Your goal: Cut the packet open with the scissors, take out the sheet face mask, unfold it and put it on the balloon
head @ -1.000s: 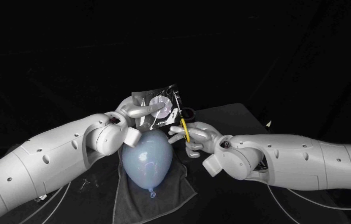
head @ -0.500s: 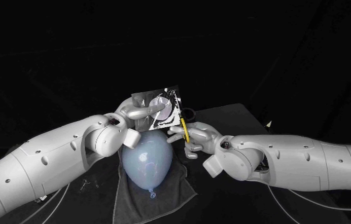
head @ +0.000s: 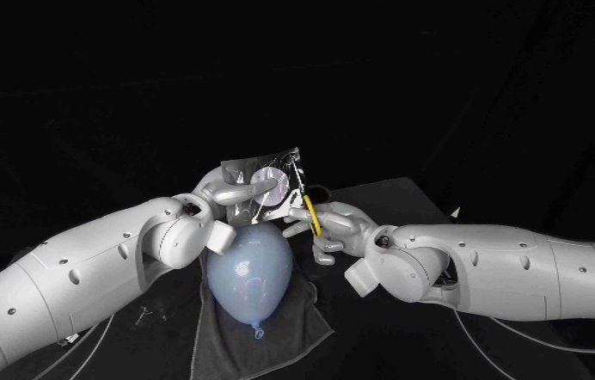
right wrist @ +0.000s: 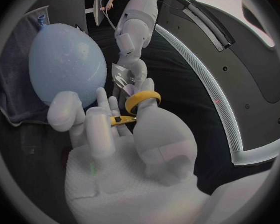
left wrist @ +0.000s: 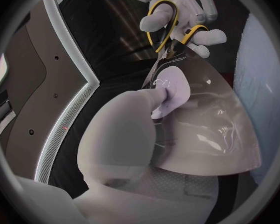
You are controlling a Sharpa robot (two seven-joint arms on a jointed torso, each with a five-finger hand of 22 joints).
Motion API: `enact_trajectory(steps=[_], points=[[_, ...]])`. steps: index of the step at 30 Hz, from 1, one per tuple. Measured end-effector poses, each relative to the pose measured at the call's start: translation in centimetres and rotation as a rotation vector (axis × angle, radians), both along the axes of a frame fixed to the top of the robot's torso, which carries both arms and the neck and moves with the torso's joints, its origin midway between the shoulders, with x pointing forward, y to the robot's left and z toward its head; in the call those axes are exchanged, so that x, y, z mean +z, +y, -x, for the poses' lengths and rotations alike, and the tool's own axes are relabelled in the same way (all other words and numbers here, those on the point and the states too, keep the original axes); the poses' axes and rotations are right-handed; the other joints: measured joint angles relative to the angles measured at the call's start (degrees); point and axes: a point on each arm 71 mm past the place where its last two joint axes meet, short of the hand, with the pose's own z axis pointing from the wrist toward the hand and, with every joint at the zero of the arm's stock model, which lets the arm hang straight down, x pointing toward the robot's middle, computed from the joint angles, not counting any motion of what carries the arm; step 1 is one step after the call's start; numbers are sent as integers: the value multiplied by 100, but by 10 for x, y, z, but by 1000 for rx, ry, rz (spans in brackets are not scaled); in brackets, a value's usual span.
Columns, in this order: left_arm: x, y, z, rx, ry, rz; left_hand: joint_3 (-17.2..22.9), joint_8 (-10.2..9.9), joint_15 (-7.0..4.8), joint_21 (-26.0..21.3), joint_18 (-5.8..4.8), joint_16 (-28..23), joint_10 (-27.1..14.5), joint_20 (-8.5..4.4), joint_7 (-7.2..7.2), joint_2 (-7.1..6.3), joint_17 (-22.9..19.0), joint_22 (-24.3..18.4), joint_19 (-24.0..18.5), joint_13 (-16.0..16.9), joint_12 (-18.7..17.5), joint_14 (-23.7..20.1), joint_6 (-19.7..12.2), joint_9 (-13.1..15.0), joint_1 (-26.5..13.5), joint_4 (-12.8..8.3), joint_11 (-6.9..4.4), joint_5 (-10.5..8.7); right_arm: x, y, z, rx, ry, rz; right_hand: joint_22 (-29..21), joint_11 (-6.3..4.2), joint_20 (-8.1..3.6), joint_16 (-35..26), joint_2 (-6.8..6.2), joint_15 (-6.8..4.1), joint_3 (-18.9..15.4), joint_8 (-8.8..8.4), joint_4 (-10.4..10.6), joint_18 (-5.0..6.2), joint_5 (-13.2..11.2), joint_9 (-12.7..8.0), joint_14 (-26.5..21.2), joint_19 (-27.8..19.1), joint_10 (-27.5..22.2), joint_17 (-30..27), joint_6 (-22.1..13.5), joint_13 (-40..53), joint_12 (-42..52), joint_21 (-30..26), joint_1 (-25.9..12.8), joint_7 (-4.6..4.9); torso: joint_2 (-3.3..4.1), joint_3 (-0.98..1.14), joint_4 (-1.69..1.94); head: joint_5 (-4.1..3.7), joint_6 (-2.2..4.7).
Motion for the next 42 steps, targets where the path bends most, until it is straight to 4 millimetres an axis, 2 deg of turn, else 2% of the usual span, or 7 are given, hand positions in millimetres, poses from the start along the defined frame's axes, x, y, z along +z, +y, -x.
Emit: enact_trajectory(steps=[12, 20, 24, 29, 35, 37, 42], points=[[1, -3, 3, -14, -21, -2, 0, 22, 1, 0, -28, 0, -1, 0, -9, 3, 0, 0, 0, 0, 0, -1, -10, -1, 3, 0, 0, 12, 4, 3, -7, 0, -14, 2, -23, 15, 2, 0, -30, 21, 16, 0, 48, -5, 0, -16, 20, -2, -67, -13, -55, -76, 0, -21, -75, -7, 4, 3, 3, -13, 60], [1, -5, 5, -24, -27, 0, 0, 22, 1, 0, 34, 0, -1, 0, -11, 17, 0, 0, 0, 0, 0, -1, -11, -4, 17, 0, 1, 12, 6, 6, -13, -6, -25, 3, -58, 12, 21, -1, -13, 20, 16, 1, 79, -8, 0, -18, 20, -20, -126, -12, -92, -118, -4, -44, -92, -10, 7, 3, 2, -27, 81], [1, -5, 6, -24, -29, 1, -8, 21, 1, 0, 34, -25, -1, 0, -11, 17, 0, 0, 0, 0, 0, -1, -12, -4, 17, -24, 1, 12, 6, 5, -15, -17, -28, 4, 59, -104, -56, 69, 71, 1, 16, 229, 79, -10, 0, 19, 14, 103, 315, 204, 240, -119, 282, 204, -34, 16, 7, 6, 0, -31, 87], [2, -5, 6, -24, -33, 4, 10, 21, 2, 0, 33, -25, -1, 0, -12, 17, 0, 0, 0, 0, 0, -1, -12, -4, 17, -41, 1, 12, 6, 4, -16, -31, -26, 6, 199, -199, -227, 173, 221, -210, 16, 498, 28, -14, 0, 54, 8, 357, 825, 461, 735, -40, 631, 603, 45, 78, 7, 7, -2, -22, 88], [2, -5, 5, -24, -37, 6, 10, 16, 2, 0, 31, -25, -2, 0, -20, 16, 0, 0, 0, 0, 0, -1, -20, -2, 17, -41, 1, 12, 5, 2, -16, -44, -23, 13, 202, -132, -435, 223, 380, -474, 5, 834, -46, -23, 0, 139, 22, 563, 1185, 601, 1344, 199, 1023, 912, 122, -164, 6, 7, -2, -1, 74], [2, -5, 5, -23, -38, 6, 10, 16, 2, 0, 30, -25, -2, 0, -20, 16, 0, 0, 0, 0, 0, -1, -21, -1, 17, -41, 1, 12, 5, 1, -16, -47, -21, 16, 202, -133, -503, 270, 403, -542, 3, 930, -52, -95, 0, 197, 18, 631, 1243, 745, 1469, 314, 1150, 1025, 130, -255, 5, 5, -2, 5, 71], [2, -4, 5, -21, -40, 8, 10, 10, 2, 0, 28, -25, -2, 0, -21, 16, 0, 0, 0, 0, 0, -1, -21, 0, 17, -41, 1, 12, 4, -3, -16, -58, -14, 25, 201, -274, -651, 292, 469, -699, 15, 1188, -13, -97, 0, 387, 22, 712, 1388, 786, 1742, 631, 1456, 1166, 185, -430, 5, 3, -2, 12, 66]])
